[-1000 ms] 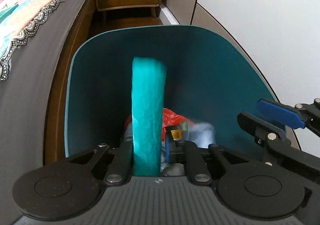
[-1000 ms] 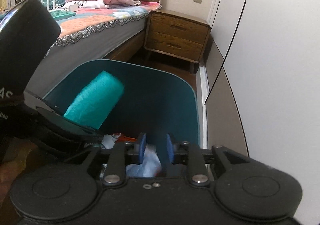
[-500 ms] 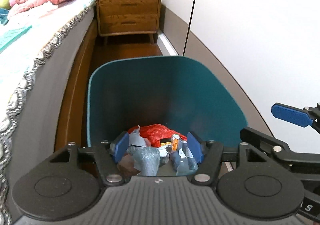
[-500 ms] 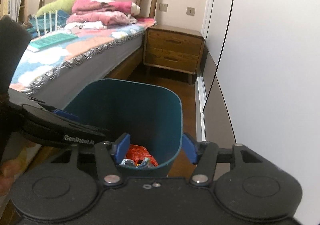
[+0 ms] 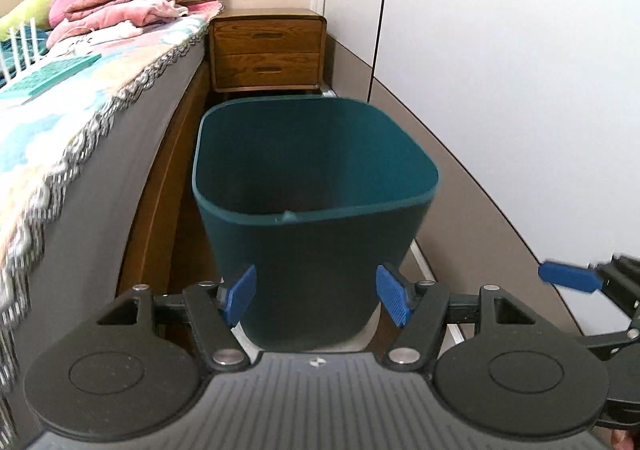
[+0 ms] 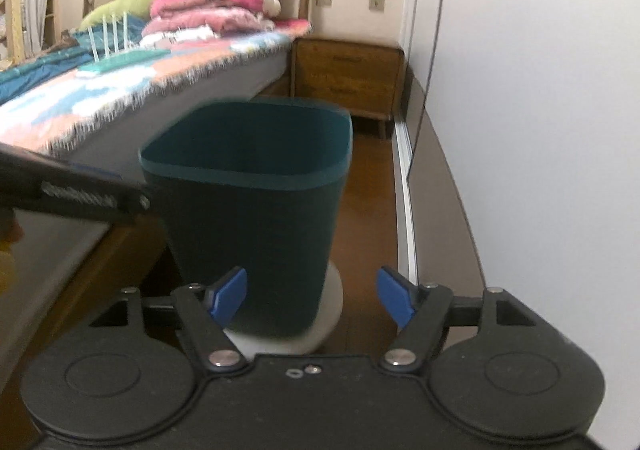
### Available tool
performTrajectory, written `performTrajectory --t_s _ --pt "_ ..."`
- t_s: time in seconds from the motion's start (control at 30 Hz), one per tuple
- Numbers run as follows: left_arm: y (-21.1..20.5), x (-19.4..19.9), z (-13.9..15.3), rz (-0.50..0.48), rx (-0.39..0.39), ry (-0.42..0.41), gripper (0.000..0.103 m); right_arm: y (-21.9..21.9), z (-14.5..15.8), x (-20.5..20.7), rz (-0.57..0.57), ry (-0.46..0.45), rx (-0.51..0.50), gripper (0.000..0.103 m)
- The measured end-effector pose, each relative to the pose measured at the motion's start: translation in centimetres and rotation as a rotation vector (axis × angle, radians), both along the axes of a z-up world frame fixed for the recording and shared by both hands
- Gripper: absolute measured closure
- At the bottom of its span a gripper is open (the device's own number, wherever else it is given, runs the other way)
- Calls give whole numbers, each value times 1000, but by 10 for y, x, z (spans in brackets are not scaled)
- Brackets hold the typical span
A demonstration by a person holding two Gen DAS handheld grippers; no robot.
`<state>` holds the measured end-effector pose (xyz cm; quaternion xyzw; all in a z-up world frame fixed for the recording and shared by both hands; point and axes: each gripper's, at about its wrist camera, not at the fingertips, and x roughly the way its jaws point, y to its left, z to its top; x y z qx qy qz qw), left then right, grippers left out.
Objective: Collect trash
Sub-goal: 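Lower both open tools to the trash pile on the floor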
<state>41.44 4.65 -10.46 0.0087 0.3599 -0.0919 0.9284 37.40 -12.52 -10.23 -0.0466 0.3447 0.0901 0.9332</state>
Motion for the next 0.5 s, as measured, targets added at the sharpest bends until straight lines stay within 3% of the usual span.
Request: performTrajectory --t_s 0.2,0.37,0.5 --pt "1 -28 -55 18 -65 47 26 -21 -52 -23 -58 116 26 21" --pt "0 -49 -110 32 -51 112 26 -35 -90 -35 -110 194 56 12" --pt "-5 -68 -160 11 25 145 26 -39 -125 -41 -142 268 66 8"
